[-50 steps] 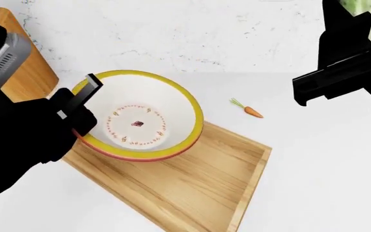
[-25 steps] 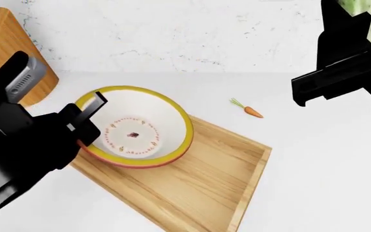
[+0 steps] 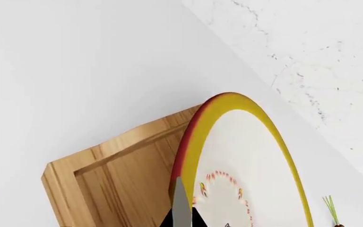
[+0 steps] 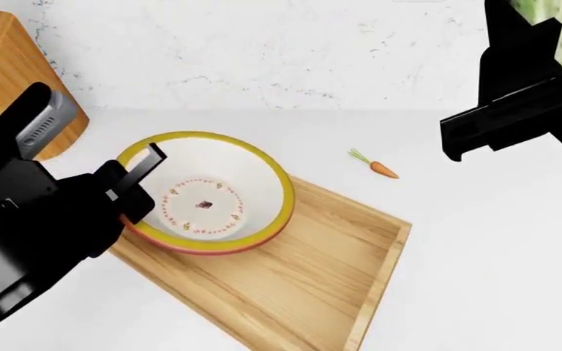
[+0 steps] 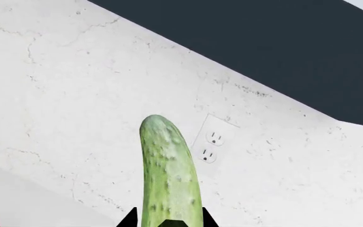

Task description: Place the two vegetables and bowl onto the tray for setting up a vegetable dip station.

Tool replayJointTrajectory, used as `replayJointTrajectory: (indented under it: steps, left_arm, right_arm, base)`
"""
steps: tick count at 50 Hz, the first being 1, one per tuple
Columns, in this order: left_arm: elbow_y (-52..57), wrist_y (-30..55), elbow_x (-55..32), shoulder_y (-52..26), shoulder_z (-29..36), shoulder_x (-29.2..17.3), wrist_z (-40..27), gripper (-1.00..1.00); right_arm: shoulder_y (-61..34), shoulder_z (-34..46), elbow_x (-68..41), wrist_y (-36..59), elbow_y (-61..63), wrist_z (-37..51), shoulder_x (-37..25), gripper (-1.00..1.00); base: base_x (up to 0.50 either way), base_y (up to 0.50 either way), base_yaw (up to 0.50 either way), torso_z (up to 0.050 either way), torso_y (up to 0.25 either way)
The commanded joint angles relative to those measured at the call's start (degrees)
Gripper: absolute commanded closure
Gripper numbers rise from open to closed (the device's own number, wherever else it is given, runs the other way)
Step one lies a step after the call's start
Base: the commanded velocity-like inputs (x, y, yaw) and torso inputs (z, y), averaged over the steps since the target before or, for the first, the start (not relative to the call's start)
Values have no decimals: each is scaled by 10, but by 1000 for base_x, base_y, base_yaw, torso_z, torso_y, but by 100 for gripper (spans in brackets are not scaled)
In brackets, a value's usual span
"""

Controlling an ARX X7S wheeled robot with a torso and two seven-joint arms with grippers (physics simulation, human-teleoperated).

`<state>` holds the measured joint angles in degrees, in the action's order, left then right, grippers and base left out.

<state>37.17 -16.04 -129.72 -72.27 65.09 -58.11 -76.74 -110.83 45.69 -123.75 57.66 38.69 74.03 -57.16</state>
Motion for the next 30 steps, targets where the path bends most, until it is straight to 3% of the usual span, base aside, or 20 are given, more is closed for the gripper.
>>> replayJointTrajectory:
  steps: [1,6,7,22,30]
  left_arm:
    - [4,2,2,-5,-4,0,0,100]
    - [6,8,2,-11,-4,0,-6,100]
    - [6,12,4,-14,-3,0,-8,-100]
    - [5,38,27,-45,-1,-2,-33,-100]
    - [-12,101,67,-121,-1,-4,-81,-100]
  right_arm:
    - [-1,-1,3,3,1,-2,-1,100]
    - [-3,0,1,2,1,0,0,100]
    - [-2,0,2,2,1,-1,-1,100]
    - [-3,0,3,2,0,-3,-1,100]
    - [-5,0,3,2,-1,-3,-2,100]
  base:
    - [0,0,0,0,0]
    - [0,0,0,0,0]
    - [0,0,0,0,0]
    - [0,0,0,0,1]
    - [0,0,0,0,0]
